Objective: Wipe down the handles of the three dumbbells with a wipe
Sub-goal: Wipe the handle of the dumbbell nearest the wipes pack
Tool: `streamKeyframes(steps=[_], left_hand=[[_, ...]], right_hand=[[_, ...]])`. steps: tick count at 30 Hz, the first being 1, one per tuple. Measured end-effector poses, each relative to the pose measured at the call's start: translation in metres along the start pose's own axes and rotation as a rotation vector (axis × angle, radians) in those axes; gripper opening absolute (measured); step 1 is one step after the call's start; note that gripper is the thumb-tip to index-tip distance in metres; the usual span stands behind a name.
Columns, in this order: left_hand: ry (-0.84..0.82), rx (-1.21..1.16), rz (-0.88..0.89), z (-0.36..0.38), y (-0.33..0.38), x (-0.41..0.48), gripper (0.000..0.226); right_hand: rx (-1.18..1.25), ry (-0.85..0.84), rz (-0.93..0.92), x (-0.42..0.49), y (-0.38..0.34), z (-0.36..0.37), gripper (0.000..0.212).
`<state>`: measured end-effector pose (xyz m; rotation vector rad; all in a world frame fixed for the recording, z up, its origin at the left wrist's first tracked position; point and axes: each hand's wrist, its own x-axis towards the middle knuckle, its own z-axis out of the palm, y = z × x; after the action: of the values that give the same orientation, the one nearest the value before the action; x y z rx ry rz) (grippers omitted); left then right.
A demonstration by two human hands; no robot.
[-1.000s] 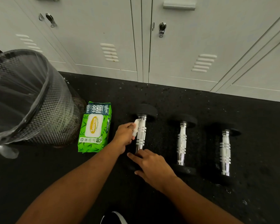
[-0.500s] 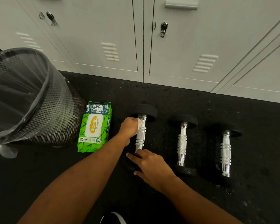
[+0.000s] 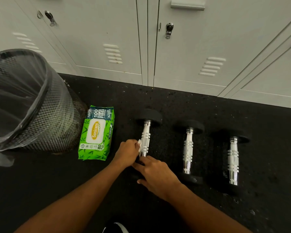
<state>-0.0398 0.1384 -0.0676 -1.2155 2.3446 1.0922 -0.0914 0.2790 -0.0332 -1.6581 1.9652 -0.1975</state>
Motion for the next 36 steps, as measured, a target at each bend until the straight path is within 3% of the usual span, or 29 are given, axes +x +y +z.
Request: streamKeyframes(steps=[6,12,19,25,30,33,36], left_hand=[[0.034,-0.149,-0.125,-0.001,0.009,0.007,0.030],[0.118,-0.300,-0.099,-0.007,0.030,0.042,0.030],[0.047,-0.214,-0.053,0.000,0.005,0.015,0.030],[-0.128,-0.184,-0.072,0.004,-0.023,0.000,0.030],[-0.117,-0.393,-0.133,0.003,-0.015,0.027,0.025],[-0.061,-0.567,-0.162,-0.002,0.000,0.050,0.033],[-0.043,-0.595,-0.146,-0.004,0.005,0.072,0.032]], right_hand=[[0.003,0.001,-0.008,0.002,0.000,0.003,0.066],[-0.007,-0.019,-0.006,0.004,0.001,0.002,0.069],[-0.001,-0.011,-0.013,0.005,0.001,0.002,0.068],[0.020,0.013,-0.014,0.001,0.002,0.002,0.066],[0.003,0.009,-0.007,0.003,0.001,0.004,0.068],[-0.001,-0.011,-0.001,0.004,0.000,0.003,0.069],[-0.008,-0.014,-0.001,0.005,0.000,0.002,0.069]])
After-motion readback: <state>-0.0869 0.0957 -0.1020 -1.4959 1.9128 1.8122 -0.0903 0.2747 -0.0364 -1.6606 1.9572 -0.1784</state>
